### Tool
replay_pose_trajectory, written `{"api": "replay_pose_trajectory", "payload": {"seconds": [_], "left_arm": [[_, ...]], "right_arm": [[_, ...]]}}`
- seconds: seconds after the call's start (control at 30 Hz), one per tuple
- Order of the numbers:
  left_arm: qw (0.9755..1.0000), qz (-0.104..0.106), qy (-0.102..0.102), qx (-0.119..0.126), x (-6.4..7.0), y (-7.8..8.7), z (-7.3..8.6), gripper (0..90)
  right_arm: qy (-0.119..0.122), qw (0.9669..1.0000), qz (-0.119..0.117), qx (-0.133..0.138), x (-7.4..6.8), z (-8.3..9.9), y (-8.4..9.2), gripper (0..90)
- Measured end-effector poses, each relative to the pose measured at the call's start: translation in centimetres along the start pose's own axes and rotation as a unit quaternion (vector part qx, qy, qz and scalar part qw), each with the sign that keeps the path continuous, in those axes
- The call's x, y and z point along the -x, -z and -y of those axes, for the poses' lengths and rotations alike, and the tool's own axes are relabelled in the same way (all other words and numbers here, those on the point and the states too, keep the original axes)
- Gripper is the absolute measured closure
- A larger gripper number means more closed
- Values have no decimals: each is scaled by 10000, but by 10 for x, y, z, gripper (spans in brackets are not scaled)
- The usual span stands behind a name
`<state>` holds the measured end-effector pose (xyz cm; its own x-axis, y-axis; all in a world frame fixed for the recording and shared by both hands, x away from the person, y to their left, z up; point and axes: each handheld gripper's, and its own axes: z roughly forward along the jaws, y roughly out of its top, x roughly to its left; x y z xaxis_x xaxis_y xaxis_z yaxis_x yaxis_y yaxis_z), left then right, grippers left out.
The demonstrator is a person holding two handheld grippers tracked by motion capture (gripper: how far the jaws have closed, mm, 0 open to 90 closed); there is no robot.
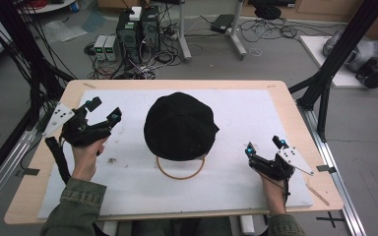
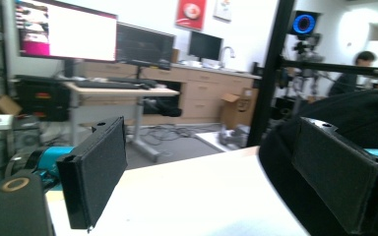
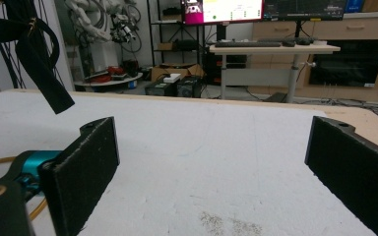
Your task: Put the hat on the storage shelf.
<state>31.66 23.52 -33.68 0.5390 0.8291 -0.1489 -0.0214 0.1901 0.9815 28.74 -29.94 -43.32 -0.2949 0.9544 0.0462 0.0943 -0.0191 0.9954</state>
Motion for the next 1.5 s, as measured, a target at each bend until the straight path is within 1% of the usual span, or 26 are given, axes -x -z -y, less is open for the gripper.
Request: {"api": "replay_pose_trajectory", "payload": {"seconds": [0.03, 0.07, 0.2, 0.27, 0.33, 0.5, 0.53, 0.57, 0.6, 0.67, 0.8, 0.87, 0.9, 0.93, 0.97, 1.03, 1.07, 1.1, 1.13, 1.2, 1.27, 1.33, 1.37, 1.4, 1.47, 1.5], "left_arm": [[9999, -142, 16, 37, -2, 4, 1, 139], [9999, -142, 16, 37, -2, 4, 1, 139], [9987, -490, -23, 125, -5, 11, 2, 139], [9976, -667, -155, 48, -7, 13, 3, 139], [9962, -853, -168, 13, -8, 15, 5, 139], [9899, -1370, -357, -56, -8, 22, 13, 139], [9875, -1507, -441, -88, -8, 24, 16, 139], [9875, -1507, -441, -88, -8, 24, 16, 139], [9857, -1609, -490, -95, -7, 25, 18, 139], [9840, -1705, -507, -75, -7, 27, 21, 139], [9788, -1955, -607, -24, -6, 32, 29, 139], [9768, -2041, -640, -81, -6, 33, 33, 139], [9727, -2211, -692, -91, -6, 35, 38, 139], [9727, -2211, -692, -91, -6, 35, 38, 139], [9717, -2253, -708, -77, -6, 37, 40, 139], [9681, -2400, -725, -22, -5, 40, 46, 141], [9662, -2482, -689, 50, -4, 42, 50, 144], [9646, -2554, -661, 33, -4, 44, 52, 144], [9631, -2622, -611, 39, -5, 46, 55, 144], [9622, -2672, -534, 31, -6, 49, 60, 144], [9605, -2712, -619, -67, -5, 51, 64, 144], [9609, -2686, -652, -170, -5, 54, 69, 141], [9596, -2709, -713, -249, -5, 56, 73, 138], [9599, -2702, -701, -269, -5, 57, 75, 138], [9600, -2707, -544, -456, -7, 58, 78, 138], [9603, -2707, -498, -451, -7, 59, 79, 138]], "right_arm": [[0, 10000, 3, 1, 0, 0, 0, 52], [-4, 10000, 1, 0, 0, 0, 0, 52], [-6, 10000, 1, 3, 0, 0, 0, 52], [2, 10000, 8, 0, 0, 0, 0, 52], [7, 10000, 3, 4, 0, 0, 0, 52], [5, 10000, 24, -15, 1, 1, -1, 52], [4, 10000, 27, -21, 1, 1, 0, 52], [-9, 10000, 43, -35, 1, 1, 0, 52], [20, 10000, 52, 6, 2, 1, 0, 52], [-20, 10000, 79, 0, 2, 1, 0, 52], [13, 10000, 83, -16, 3, 2, 0, 52], [-21, 9999, 94, -53, 2, 3, 1, 52], [7, 9999, 151, -34, 2, 4, 1, 52], [7, 9999, 151, -34, 2, 4, 1, 52], [18, 9998, 198, 34, 2, 4, 2, 52], [17, 9997, 220, 70, 1, 5, 3, 52], [64, 9996, 247, 98, 2, 5, 4, 52], [64, 9996, 247, 98, 2, 5, 4, 52], [1, 9996, 271, 81, 1, 6, 5, 52], [7, 9995, 290, 91, 2, 7, 5, 52], [-26, 9995, 298, 91, 2, 7, 7, 52], [-49, 9994, 342, 99, 3, 8, 8, 52], [-28, 9993, 350, 104, 4, 8, 8, 52], [-54, 9993, 369, 78, 5, 9, 9, 52], [-67, 9992, 397, 77, 6, 9, 9, 52], [-126, 9991, 408, 58, 7, 10, 9, 52]]}}
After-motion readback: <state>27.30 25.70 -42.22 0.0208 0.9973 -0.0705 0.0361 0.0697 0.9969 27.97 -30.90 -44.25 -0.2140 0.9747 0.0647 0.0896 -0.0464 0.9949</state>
